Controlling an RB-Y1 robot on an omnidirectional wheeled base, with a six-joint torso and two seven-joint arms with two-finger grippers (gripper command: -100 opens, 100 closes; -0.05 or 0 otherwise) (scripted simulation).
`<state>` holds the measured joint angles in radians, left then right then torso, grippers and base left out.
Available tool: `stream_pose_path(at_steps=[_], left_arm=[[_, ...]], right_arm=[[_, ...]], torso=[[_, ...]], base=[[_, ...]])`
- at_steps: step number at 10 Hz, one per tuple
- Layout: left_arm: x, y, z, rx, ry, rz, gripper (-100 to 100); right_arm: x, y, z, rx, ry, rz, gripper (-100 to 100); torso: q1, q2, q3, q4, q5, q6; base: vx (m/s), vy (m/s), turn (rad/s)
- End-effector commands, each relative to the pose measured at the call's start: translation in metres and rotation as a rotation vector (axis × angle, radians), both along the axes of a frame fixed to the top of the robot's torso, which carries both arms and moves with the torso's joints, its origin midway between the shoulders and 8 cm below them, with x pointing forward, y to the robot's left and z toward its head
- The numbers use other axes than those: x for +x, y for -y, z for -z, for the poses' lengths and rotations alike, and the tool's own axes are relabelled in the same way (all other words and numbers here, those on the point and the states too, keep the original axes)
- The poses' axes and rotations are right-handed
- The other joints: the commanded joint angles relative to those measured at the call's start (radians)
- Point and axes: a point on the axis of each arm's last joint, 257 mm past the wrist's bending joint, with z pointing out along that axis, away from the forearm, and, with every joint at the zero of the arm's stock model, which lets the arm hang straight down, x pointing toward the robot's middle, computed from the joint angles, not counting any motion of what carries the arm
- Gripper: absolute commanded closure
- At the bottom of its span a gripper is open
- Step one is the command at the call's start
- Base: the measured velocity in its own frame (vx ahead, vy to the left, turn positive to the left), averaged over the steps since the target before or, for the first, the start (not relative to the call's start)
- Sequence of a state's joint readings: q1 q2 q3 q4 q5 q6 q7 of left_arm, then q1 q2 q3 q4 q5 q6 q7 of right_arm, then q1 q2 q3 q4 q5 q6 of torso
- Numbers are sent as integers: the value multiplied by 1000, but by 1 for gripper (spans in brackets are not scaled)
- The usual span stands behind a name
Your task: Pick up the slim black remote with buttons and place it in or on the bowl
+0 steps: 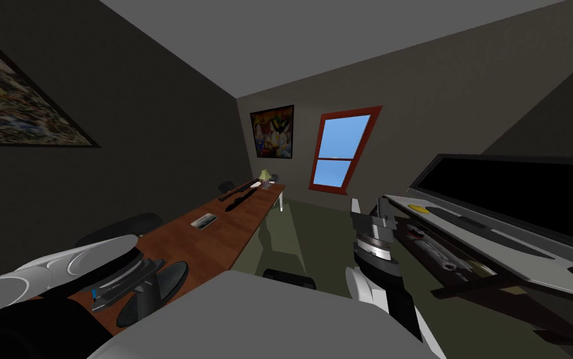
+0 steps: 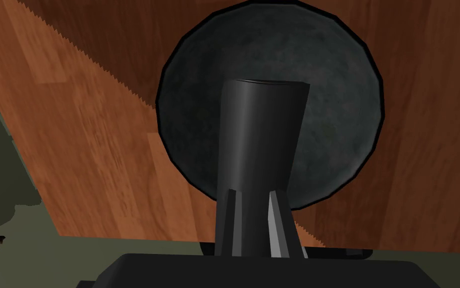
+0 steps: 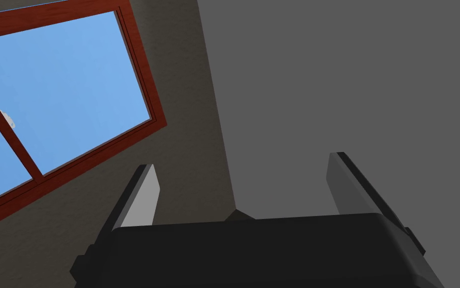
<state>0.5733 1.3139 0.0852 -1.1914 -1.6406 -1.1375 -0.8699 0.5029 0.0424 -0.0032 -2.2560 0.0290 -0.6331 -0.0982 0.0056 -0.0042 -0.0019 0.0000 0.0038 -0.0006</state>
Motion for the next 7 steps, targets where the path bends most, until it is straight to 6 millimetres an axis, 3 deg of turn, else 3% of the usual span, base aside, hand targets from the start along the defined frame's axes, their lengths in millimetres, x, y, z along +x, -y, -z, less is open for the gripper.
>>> stream_pose_path(at_steps=[1,5,6,7], left_arm=[[0,0,0,0,0,0,-100],[0,0,0,0,0,-1,-100],[0,0,0,0,0,-1,0],[12,-4,-18,2,3,12,-100]], right_arm=[[0,0,0,0,0,0,0],[0,0,0,0,0,0,0],[0,0,0,0,0,0,0],[0,0,0,0,0,0,0]], torso=[[0,0,0,0,0,0],[-3,-2,-1,0,-1,0],[-3,-2,-1,0,-1,0],[-3,-2,-1,-1,-1,0]], base=[[-5,5,-3],[0,0,0],[0,0,0],[-16,-13,107]])
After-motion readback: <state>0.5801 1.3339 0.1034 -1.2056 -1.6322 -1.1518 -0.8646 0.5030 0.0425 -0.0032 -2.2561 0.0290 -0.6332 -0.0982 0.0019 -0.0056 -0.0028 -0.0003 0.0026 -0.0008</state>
